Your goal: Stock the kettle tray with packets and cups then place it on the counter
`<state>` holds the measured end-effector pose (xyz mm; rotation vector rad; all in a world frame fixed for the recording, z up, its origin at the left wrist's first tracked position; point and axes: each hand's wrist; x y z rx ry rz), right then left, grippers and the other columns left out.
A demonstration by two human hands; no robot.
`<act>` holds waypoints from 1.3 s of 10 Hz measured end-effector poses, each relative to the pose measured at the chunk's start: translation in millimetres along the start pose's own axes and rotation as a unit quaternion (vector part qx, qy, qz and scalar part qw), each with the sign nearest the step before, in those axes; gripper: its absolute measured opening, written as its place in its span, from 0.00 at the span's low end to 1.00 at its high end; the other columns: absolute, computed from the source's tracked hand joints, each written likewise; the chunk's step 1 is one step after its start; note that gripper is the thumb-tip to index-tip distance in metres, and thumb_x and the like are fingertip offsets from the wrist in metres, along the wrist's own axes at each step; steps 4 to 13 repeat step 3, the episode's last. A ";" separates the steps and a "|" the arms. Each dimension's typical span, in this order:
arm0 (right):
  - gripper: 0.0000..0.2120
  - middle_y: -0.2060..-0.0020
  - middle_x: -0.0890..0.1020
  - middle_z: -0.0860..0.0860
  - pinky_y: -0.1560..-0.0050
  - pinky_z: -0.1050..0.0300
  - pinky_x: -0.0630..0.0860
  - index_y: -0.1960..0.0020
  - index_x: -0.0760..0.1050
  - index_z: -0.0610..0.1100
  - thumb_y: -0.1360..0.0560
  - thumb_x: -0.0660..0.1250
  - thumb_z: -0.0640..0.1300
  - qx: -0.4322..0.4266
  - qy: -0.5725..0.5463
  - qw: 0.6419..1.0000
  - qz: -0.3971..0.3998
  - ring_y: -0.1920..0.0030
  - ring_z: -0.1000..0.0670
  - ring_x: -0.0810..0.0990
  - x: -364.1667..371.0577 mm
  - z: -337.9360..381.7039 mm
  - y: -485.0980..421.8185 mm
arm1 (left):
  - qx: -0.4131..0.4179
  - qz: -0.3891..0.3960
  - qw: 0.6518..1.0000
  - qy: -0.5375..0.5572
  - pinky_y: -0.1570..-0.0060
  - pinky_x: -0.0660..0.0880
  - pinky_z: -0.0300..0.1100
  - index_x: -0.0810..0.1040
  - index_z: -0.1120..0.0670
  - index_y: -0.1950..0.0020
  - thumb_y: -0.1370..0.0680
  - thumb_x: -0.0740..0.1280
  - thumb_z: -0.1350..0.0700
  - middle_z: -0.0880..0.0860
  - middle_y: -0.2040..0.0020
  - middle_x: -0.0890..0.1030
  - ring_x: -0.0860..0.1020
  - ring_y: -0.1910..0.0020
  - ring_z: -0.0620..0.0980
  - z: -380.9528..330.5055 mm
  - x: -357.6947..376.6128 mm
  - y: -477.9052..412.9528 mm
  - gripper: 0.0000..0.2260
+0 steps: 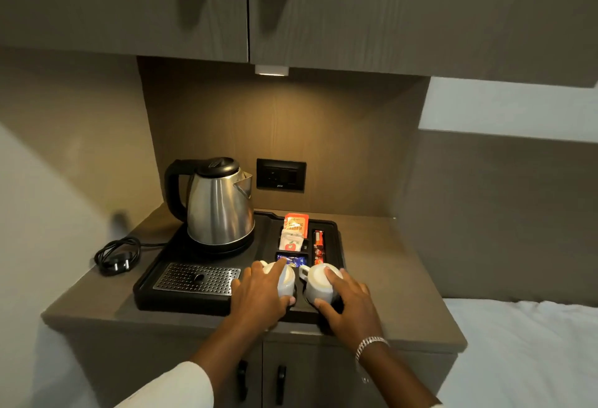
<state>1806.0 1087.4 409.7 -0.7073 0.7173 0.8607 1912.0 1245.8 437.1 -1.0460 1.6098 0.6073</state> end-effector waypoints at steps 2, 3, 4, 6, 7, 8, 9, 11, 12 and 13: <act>0.37 0.23 0.51 0.47 0.29 0.45 0.58 0.26 0.48 0.55 0.28 0.60 0.64 -0.048 0.148 0.988 -0.021 0.24 0.44 0.51 -14.7 24.3 15.9 | 0.062 -0.043 0.997 0.001 0.28 0.57 0.58 0.48 0.46 0.24 0.27 0.65 0.38 0.58 0.24 0.57 0.54 0.25 0.60 -2.7 -14.2 31.5 0.39; 0.36 0.23 0.53 0.46 0.28 0.45 0.56 0.25 0.49 0.51 0.27 0.55 0.65 -0.133 0.197 0.967 -0.094 0.24 0.44 0.51 -33.3 46.1 20.3 | 0.125 -0.111 0.985 0.039 0.26 0.46 0.57 0.47 0.49 0.23 0.24 0.60 0.39 0.56 0.21 0.52 0.45 0.22 0.57 -8.0 -35.4 43.9 0.35; 0.36 0.23 0.53 0.46 0.28 0.45 0.56 0.25 0.49 0.51 0.27 0.55 0.65 -0.133 0.197 0.967 -0.094 0.24 0.44 0.51 -33.3 46.1 20.3 | 0.125 -0.111 0.985 0.039 0.26 0.46 0.57 0.47 0.49 0.23 0.24 0.60 0.39 0.56 0.21 0.52 0.45 0.22 0.57 -8.0 -35.4 43.9 0.35; 0.36 0.23 0.53 0.46 0.28 0.45 0.56 0.25 0.49 0.51 0.27 0.55 0.65 -0.133 0.197 0.967 -0.094 0.24 0.44 0.51 -33.3 46.1 20.3 | 0.125 -0.111 0.985 0.039 0.26 0.46 0.57 0.47 0.49 0.23 0.24 0.60 0.39 0.56 0.21 0.52 0.45 0.22 0.57 -8.0 -35.4 43.9 0.35; 0.36 0.23 0.53 0.46 0.28 0.45 0.56 0.25 0.49 0.51 0.27 0.55 0.65 -0.133 0.197 0.967 -0.094 0.24 0.44 0.51 -33.3 46.1 20.3 | 0.125 -0.111 0.985 0.039 0.26 0.46 0.57 0.47 0.49 0.23 0.24 0.60 0.39 0.56 0.21 0.52 0.45 0.22 0.57 -8.0 -35.4 43.9 0.35; 0.36 0.23 0.53 0.46 0.28 0.45 0.56 0.25 0.49 0.51 0.27 0.55 0.65 -0.133 0.197 0.967 -0.094 0.24 0.44 0.51 -33.3 46.1 20.3 | 0.125 -0.111 0.985 0.039 0.26 0.46 0.57 0.47 0.49 0.23 0.24 0.60 0.39 0.56 0.21 0.52 0.45 0.22 0.57 -8.0 -35.4 43.9 0.35; 0.36 0.23 0.53 0.46 0.28 0.45 0.56 0.25 0.49 0.51 0.27 0.55 0.65 -0.133 0.197 0.967 -0.094 0.24 0.44 0.51 -33.3 46.1 20.3 | 0.125 -0.111 0.985 0.039 0.26 0.46 0.57 0.47 0.49 0.23 0.24 0.60 0.39 0.56 0.21 0.52 0.45 0.22 0.57 -8.0 -35.4 43.9 0.35; 0.36 0.23 0.53 0.46 0.28 0.45 0.56 0.25 0.49 0.51 0.27 0.55 0.65 -0.133 0.197 0.967 -0.094 0.24 0.44 0.51 -33.3 46.1 20.3 | 0.125 -0.111 0.985 0.039 0.26 0.46 0.57 0.47 0.49 0.23 0.24 0.60 0.39 0.56 0.21 0.52 0.45 0.22 0.57 -8.0 -35.4 43.9 0.35; 0.36 0.23 0.53 0.46 0.28 0.45 0.56 0.25 0.49 0.51 0.27 0.55 0.65 -0.133 0.197 0.967 -0.094 0.24 0.44 0.51 -33.3 46.1 20.3 | 0.125 -0.111 0.985 0.039 0.26 0.46 0.57 0.47 0.49 0.23 0.24 0.60 0.39 0.56 0.21 0.52 0.45 0.22 0.57 -8.0 -35.4 43.9 0.35; 0.36 0.23 0.53 0.46 0.28 0.45 0.56 0.25 0.49 0.51 0.27 0.55 0.65 -0.133 0.197 0.967 -0.094 0.24 0.44 0.51 -33.3 46.1 20.3 | 0.125 -0.111 0.985 0.039 0.26 0.46 0.57 0.47 0.49 0.23 0.24 0.60 0.39 0.56 0.21 0.52 0.45 0.22 0.57 -8.0 -35.4 43.9 0.35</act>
Point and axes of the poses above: each hand's wrist, its own y-axis away from the middle knuckle, its own x-axis out of the palm, z = x × y
